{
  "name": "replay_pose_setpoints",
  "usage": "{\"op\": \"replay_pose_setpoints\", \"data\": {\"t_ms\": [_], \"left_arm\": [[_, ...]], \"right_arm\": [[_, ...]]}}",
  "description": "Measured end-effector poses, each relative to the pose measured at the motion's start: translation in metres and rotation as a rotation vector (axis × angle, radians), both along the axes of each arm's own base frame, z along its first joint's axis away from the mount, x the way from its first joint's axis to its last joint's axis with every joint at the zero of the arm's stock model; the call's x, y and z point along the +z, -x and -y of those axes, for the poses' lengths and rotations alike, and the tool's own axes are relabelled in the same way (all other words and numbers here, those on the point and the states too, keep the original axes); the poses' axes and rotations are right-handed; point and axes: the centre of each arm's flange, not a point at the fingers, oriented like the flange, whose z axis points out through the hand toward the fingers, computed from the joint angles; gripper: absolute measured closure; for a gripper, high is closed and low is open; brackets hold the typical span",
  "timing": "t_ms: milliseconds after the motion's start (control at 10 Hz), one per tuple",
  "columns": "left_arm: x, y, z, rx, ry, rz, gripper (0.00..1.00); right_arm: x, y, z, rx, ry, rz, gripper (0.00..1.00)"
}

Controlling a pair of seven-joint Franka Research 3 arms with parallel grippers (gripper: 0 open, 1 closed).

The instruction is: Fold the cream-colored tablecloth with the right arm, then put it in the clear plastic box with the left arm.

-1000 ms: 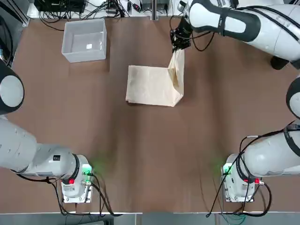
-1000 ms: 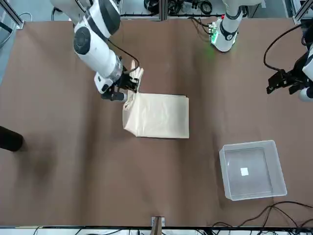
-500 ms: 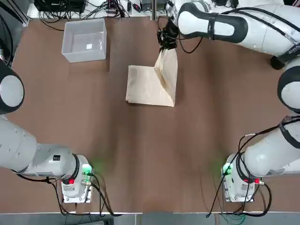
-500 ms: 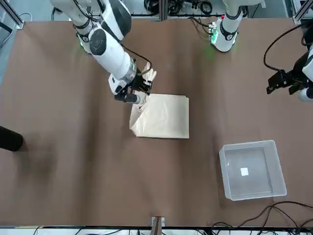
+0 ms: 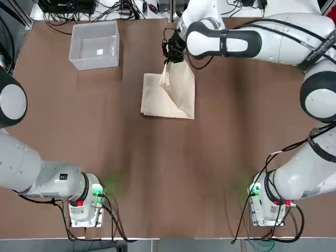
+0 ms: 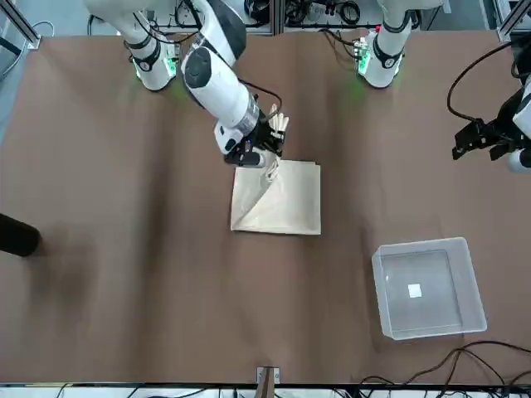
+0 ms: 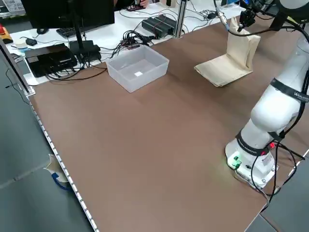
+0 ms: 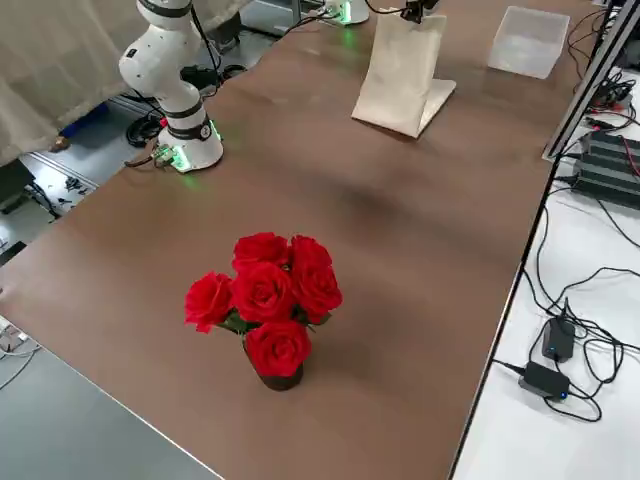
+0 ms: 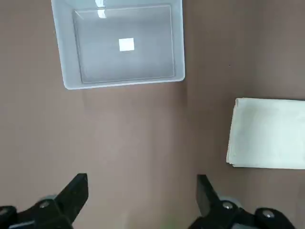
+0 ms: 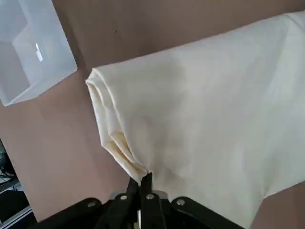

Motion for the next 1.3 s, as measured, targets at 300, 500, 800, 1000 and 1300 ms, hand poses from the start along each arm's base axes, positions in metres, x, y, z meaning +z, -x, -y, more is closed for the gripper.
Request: {"op": "replay_pose_setpoints", "data": {"t_ms": [300, 500, 800, 1000, 1300], "left_arm": [[0.000, 0.000, 0.000, 0.000, 0.000, 0.000, 0.00], [0.000, 0.000, 0.000, 0.000, 0.000, 0.000, 0.00], [0.000, 0.000, 0.000, 0.001, 0.000, 0.000, 0.00], [0.000, 0.000, 0.000, 0.000, 0.000, -0.001, 0.00], [0.000, 0.000, 0.000, 0.000, 0.000, -0.001, 0.00]], "right_arm": [[-0.029, -0.006, -0.009, -0.013, -0.011, 0.016, 0.96], [-0.054, -0.009, -0.015, -0.021, -0.036, 0.016, 0.96], [-0.076, -0.006, -0.026, -0.021, -0.061, 0.024, 0.95], [-0.090, -0.004, -0.032, -0.028, -0.071, 0.028, 0.93], [-0.108, 0.000, -0.040, -0.040, -0.091, 0.034, 0.91]]}}
